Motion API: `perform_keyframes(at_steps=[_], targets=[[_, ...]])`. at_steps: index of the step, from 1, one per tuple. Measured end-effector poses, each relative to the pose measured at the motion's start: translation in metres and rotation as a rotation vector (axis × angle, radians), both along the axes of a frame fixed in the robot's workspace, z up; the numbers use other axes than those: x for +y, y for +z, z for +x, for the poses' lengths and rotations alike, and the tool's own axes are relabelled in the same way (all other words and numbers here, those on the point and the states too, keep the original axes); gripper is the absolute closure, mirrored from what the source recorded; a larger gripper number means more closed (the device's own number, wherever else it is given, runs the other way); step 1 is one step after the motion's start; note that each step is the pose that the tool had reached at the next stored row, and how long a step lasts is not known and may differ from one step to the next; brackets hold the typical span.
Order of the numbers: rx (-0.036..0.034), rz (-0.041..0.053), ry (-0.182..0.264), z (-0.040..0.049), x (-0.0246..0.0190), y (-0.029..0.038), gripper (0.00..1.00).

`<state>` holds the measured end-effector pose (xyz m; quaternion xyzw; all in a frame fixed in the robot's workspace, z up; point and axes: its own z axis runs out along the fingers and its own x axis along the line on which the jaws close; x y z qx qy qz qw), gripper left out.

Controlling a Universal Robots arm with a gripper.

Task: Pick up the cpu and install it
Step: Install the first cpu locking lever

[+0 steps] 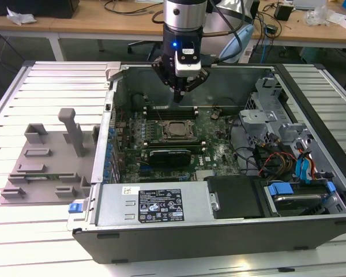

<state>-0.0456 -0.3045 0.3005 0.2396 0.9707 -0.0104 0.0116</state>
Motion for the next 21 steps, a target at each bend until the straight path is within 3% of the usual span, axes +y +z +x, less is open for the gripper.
perform_keyframes(at_steps=[6, 21], targets=[[0.0, -0.0099, 0.088, 0.0001, 0.0001, 0.0, 0.89], [-0.0005, -0.0099, 0.18, 0.0001, 0.0001, 0.0, 0.89]])
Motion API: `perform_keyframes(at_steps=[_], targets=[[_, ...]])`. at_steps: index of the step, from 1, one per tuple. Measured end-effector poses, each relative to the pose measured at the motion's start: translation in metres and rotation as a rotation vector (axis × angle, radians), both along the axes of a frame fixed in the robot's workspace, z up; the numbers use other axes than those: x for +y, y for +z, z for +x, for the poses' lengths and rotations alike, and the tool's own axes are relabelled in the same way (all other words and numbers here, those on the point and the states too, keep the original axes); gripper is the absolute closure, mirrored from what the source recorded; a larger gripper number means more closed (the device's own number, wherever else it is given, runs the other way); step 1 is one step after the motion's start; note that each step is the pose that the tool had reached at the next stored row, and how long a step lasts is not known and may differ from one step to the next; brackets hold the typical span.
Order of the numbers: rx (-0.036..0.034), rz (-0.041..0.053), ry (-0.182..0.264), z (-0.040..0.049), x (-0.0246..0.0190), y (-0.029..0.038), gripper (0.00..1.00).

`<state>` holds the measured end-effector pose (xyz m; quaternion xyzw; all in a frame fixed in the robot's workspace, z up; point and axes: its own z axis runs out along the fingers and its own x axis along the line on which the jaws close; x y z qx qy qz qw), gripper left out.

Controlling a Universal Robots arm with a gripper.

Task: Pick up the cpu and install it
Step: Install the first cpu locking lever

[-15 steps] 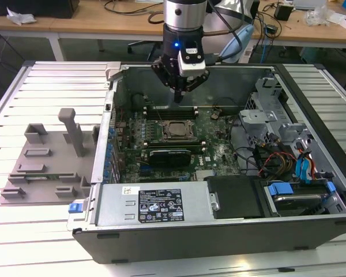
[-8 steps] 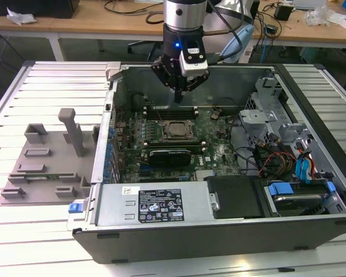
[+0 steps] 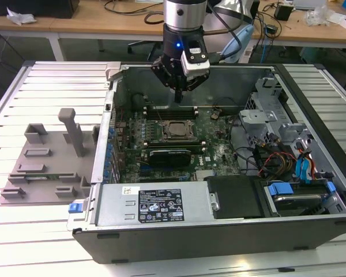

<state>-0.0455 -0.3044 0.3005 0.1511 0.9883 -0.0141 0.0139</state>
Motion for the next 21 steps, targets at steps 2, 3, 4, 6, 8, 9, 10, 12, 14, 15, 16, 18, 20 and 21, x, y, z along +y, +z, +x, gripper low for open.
perform_keyframes(at_steps=[2, 3, 4, 6, 8, 9, 10, 12, 14, 15, 16, 18, 20, 21], targets=[[0.0, 0.0, 0.019, 0.0, 0.0, 0.0, 0.89], [0.0, 0.0, 0.024, 0.0, 0.0, 0.0, 0.89], [0.0, 0.0, 0.033, 0.0, 0.0, 0.0, 0.89], [-0.0001, 0.0, 0.049, 0.0, 0.0, 0.0, 0.89], [0.0, 0.0, 0.066, 0.0, 0.0, 0.0, 0.89], [-0.0001, 0.0, 0.076, 0.0, 0.0, 0.0, 0.89], [0.0, -0.0001, 0.082, 0.0, 0.0, 0.0, 0.89], [0.0, -0.0002, 0.096, 0.0, 0.0, 0.0, 0.89], [0.0, -0.0005, 0.115, 0.0, 0.0, 0.0, 0.89], [0.0, -0.0006, 0.13, 0.0, 0.0, 0.0, 0.89], [0.0, -0.0005, 0.143, 0.0, 0.0, 0.0, 0.89], [0.0, -0.0006, 0.186, 0.0, 0.0, 0.0, 0.89], [-0.0001, -0.0005, 0.216, 0.0, 0.0, 0.0, 0.89], [0.0, -0.0005, 0.234, 0.0, 0.0, 0.0, 0.89]])
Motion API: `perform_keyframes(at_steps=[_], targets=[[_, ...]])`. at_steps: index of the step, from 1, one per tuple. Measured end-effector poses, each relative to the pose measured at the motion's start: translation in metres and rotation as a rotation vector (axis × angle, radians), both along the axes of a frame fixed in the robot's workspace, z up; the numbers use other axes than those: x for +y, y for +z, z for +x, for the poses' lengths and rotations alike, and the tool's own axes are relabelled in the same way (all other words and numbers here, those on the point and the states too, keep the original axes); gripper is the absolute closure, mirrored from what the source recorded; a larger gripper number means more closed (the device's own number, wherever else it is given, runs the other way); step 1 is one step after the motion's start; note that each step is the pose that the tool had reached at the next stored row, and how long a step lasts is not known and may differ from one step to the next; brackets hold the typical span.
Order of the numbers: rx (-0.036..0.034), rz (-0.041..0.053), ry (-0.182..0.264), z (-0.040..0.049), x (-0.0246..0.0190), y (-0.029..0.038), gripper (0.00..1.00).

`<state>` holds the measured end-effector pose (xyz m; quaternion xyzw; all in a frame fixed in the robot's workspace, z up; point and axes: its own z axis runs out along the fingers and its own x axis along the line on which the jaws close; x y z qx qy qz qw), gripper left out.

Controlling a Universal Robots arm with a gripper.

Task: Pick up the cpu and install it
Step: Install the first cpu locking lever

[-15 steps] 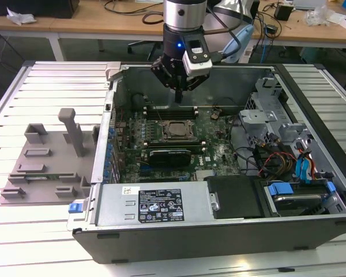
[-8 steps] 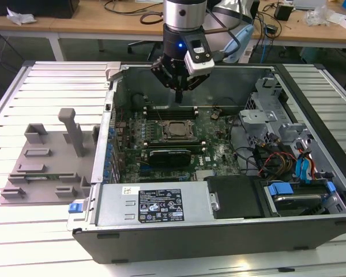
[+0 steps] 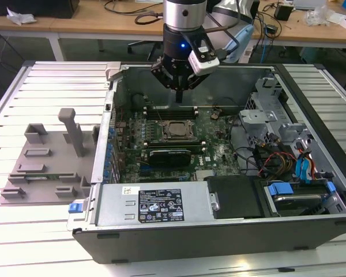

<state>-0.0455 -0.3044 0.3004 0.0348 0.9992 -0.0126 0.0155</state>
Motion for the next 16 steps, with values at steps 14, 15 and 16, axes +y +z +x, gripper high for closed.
perform_keyframes(at_steps=[14, 15, 16], targets=[[0.0, 0.0, 0.127, 0.0, 0.0, 0.0, 0.89], [0.0, 0.0, 0.127, -0.0003, 0.0, 0.0, 0.89], [0.0, -0.0002, 0.127, -0.0003, 0.0, 0.0, 0.89]])
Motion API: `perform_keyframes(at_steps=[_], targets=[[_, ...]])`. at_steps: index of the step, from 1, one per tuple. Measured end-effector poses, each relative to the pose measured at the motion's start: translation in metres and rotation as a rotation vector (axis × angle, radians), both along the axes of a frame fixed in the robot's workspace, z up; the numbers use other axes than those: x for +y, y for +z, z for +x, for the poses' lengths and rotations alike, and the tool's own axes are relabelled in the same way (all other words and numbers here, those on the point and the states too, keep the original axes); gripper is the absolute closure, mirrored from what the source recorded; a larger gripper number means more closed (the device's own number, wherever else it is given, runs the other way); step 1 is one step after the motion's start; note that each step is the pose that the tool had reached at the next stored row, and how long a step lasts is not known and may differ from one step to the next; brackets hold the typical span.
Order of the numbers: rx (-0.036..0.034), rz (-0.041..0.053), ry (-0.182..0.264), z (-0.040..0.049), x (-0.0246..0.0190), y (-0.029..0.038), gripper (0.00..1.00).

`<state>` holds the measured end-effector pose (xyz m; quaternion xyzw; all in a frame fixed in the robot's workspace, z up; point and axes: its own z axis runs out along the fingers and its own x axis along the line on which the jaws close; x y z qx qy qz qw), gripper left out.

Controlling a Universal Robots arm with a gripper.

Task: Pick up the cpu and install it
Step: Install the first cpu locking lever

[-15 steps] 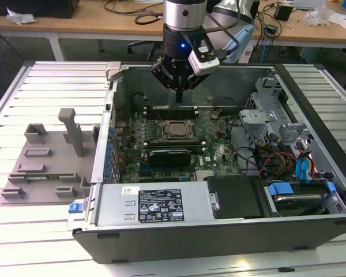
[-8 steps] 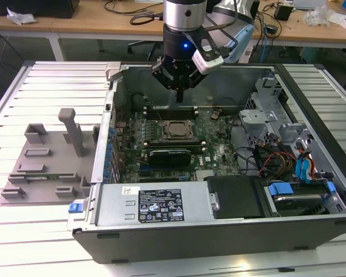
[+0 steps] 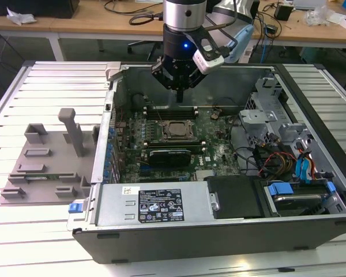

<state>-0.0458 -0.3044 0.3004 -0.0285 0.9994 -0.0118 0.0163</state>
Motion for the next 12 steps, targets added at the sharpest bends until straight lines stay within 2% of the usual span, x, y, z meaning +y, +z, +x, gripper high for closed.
perform_keyframes(at_steps=[4, 6, 7, 12], targets=[[0.0, -0.0005, 0.0, -0.0009, 0.0, 0.0, 0.89], [0.0001, -0.0006, 0.0, -0.0186, 0.0, 0.0, 0.89], [0.0, -0.0006, 0.0, -0.0232, 0.0, 0.0, 0.89], [0.0, -0.0006, 0.0, -0.0301, 0.0, 0.0, 0.89]])
